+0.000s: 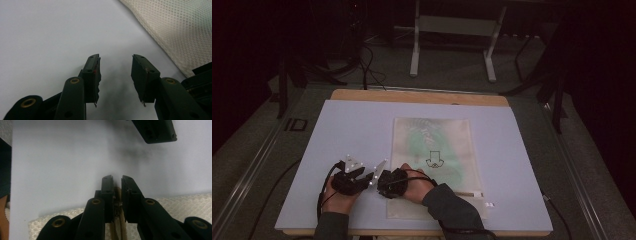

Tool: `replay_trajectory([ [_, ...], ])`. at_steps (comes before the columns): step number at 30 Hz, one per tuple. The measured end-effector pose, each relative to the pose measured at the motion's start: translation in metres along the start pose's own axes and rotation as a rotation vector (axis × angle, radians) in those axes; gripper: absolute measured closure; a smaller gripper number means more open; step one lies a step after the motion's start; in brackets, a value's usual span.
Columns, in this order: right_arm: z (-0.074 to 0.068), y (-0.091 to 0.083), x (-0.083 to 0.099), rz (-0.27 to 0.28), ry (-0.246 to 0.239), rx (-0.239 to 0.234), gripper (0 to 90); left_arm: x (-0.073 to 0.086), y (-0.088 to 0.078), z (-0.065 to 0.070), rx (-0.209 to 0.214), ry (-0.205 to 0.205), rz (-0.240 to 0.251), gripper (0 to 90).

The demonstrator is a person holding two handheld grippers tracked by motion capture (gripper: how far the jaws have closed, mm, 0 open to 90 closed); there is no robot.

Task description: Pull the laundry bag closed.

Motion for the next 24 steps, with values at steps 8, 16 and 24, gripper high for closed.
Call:
replay_trajectory([
  [8, -0.001, -0.013, 0.001, 0.057, -0.009, -0.011, 81.3, 0.0, 0.0, 0.0, 0.0, 0.001, 0.001, 58.0],
  [16, -0.003, -0.023, 0.009, 0.083, -0.012, -0.01, 81.4, 0.0, 0.0, 0.0, 0.001, 0.003, -0.001, 58.0],
  [24, -0.004, -0.03, 0.026, 0.069, 0.002, -0.01, 81.2, 0.0, 0.001, 0.003, 0.023, 0.01, -0.008, 58.0],
])
Point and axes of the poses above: each handheld gripper's, and its own axes: y roughly forward along the jaws, x roughly out of its underside, z roughly to its right, the point moved 1 cm from there along y, roughly forward along the jaws, and after that the axes turned 9 degrees about -x, right-handed, at the moved point
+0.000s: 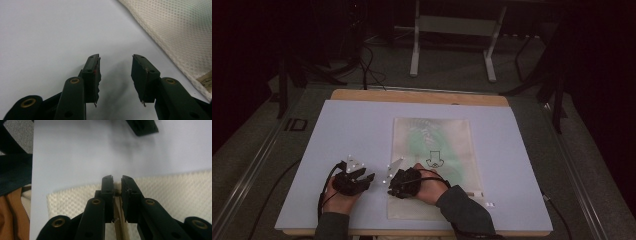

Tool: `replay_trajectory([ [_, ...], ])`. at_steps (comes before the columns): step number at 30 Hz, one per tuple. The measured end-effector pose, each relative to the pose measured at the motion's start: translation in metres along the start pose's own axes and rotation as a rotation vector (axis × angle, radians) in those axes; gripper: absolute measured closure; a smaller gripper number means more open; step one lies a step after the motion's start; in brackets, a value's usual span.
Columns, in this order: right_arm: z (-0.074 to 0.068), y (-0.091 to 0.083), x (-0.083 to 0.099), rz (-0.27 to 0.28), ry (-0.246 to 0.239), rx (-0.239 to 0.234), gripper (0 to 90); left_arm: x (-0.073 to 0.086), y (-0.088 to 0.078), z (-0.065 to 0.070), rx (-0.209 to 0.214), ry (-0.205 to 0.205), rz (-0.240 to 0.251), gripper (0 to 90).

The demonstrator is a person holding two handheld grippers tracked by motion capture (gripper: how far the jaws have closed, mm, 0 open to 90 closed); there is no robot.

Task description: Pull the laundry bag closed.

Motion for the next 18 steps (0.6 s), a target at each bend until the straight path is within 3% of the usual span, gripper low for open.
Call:
replay_trajectory([
  [3, 0.001, 0.0, 0.002, -0.002, 0.008, -0.004, 81.0, 0.0, 0.0, 0.001, 0.011, 0.009, -0.001, 58.7],
  [8, 0.005, 0.006, 0.009, -0.011, 0.066, -0.04, 76.9, -0.001, -0.002, 0.006, 0.033, 0.026, 0.005, 61.6],
  [18, 0.004, 0.01, 0.014, -0.015, 0.056, -0.025, 81.7, -0.003, -0.004, 0.016, 0.099, 0.043, 0.011, 71.6],
])
Point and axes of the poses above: each handheld gripper's, and its own axes: y roughly forward along the jaws, x roughly out of its underside, z roughly to its right, the point moved 1 cm from there along y, roughly forward along the jaws, and after that the axes turned 9 degrees about -x, right-handed, at the moved point
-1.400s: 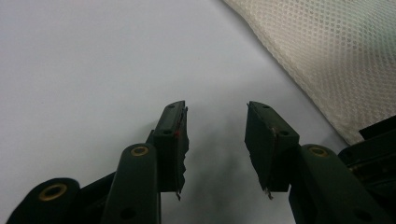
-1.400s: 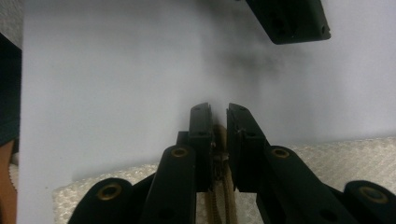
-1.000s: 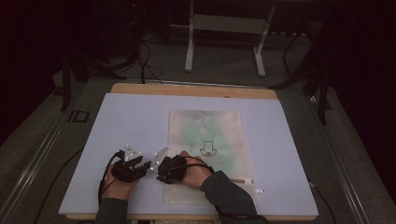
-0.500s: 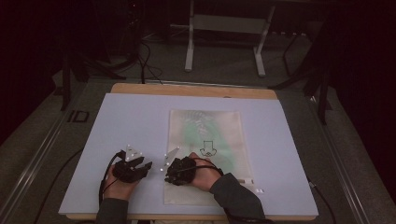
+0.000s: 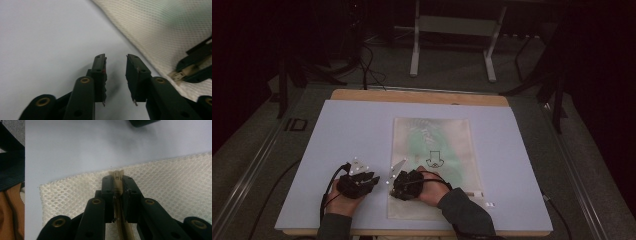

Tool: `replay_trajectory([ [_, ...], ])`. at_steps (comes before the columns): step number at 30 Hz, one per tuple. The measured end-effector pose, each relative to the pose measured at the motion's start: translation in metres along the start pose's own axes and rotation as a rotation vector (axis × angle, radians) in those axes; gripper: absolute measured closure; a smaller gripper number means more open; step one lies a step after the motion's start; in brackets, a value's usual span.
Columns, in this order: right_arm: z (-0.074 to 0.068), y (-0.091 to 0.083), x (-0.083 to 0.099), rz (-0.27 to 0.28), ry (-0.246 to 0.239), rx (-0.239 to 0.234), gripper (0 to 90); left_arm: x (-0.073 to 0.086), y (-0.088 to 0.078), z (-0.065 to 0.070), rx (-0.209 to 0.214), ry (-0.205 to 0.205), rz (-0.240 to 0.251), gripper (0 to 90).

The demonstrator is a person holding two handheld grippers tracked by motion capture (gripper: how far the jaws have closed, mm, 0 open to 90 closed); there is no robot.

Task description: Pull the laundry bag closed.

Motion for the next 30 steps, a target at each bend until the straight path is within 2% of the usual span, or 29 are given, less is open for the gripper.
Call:
replay_trajectory([
  [2, -0.001, 0.001, 0.001, 0.003, 0.0, 0.007, 81.7, -0.001, -0.001, 0.003, 0.001, 0.012, 0.009, 75.8],
  [7, -0.004, 0.002, 0.001, -0.003, -0.01, 0.031, 81.6, -0.003, 0.002, 0.011, 0.057, 0.021, -0.005, 88.7],
  [11, -0.004, 0.002, 0.003, 0.011, 0.0, 0.033, 81.6, -0.006, 0.002, 0.017, 0.076, 0.034, -0.001, 89.2],
  [20, -0.006, 0.002, 0.004, 0.022, 0.006, 0.044, 81.6, -0.009, 0.011, 0.031, 0.117, 0.071, -0.03, 89.2],
  [24, -0.005, 0.002, 0.005, 0.031, 0.002, 0.046, 81.7, -0.009, 0.013, 0.034, 0.122, 0.074, -0.033, 89.2],
  [30, -0.005, 0.002, 0.006, 0.036, 0.01, 0.043, 81.7, -0.009, 0.014, 0.033, 0.133, 0.051, -0.036, 89.1],
])
Point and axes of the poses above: each handheld gripper's, and its own axes: y roughly forward along the jaws, x roughly out of its underside, z roughly to its right, the point moved 1 cm from there along y, roughly forward along the jaws, and after that the axes turned 9 degrees about -x, right-handed, at the moved point
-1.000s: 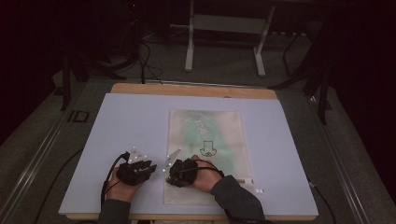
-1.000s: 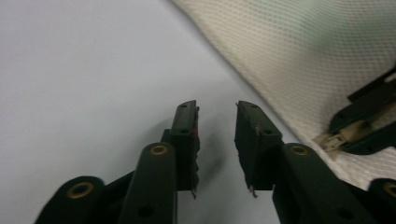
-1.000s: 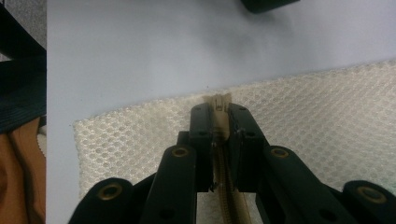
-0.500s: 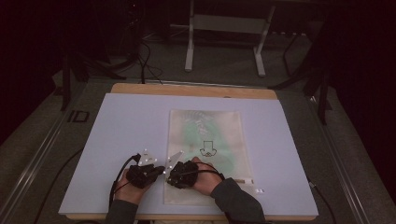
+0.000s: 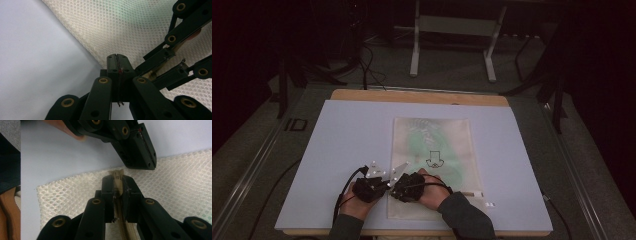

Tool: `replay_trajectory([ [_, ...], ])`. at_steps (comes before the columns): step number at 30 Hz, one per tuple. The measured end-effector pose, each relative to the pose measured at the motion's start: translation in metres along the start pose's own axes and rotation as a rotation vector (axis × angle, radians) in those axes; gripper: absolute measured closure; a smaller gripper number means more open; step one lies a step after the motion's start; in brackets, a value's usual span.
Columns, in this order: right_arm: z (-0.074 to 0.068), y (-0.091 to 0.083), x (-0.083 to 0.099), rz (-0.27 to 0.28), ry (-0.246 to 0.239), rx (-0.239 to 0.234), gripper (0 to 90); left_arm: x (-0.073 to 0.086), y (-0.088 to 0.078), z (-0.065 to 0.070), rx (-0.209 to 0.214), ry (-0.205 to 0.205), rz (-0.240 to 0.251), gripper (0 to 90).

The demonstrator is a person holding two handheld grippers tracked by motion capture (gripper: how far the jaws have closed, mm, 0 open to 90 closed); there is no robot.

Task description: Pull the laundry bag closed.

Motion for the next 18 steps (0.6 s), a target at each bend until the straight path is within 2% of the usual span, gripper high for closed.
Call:
replay_trajectory([
  [4, 0.0, -0.0001, 0.001, 0.008, 0.01, -0.002, 81.7, 0.0001, 0.0007, -0.0003, 0.014, -0.018, 0.004, 89.0],
  [10, -0.0001, -0.0001, 0.0012, 0.009, 0.008, 0.0, 81.7, 0.0001, 0.0037, 0.0002, 0.018, -0.006, -0.016, 88.9],
  [14, 0.0002, -0.0003, 0.0015, 0.009, 0.01, -0.006, 81.7, 0.0005, 0.0059, -0.0015, 0.036, -0.024, -0.016, 89.4],
  [18, 0.0023, -0.001, 0.0023, 0.016, 0.011, -0.02, 81.8, -0.0001, 0.0059, -0.0003, 0.026, -0.008, -0.023, 89.7],
])
Point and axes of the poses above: each handheld gripper's, and its own axes: y roughly forward along the jaws, x roughly out of its underside, z roughly to its right, the point moved 1 cm from there along y, roughly forward along the jaws, and after that the axes turned 9 degrees about -x, right-handed, at the moved point
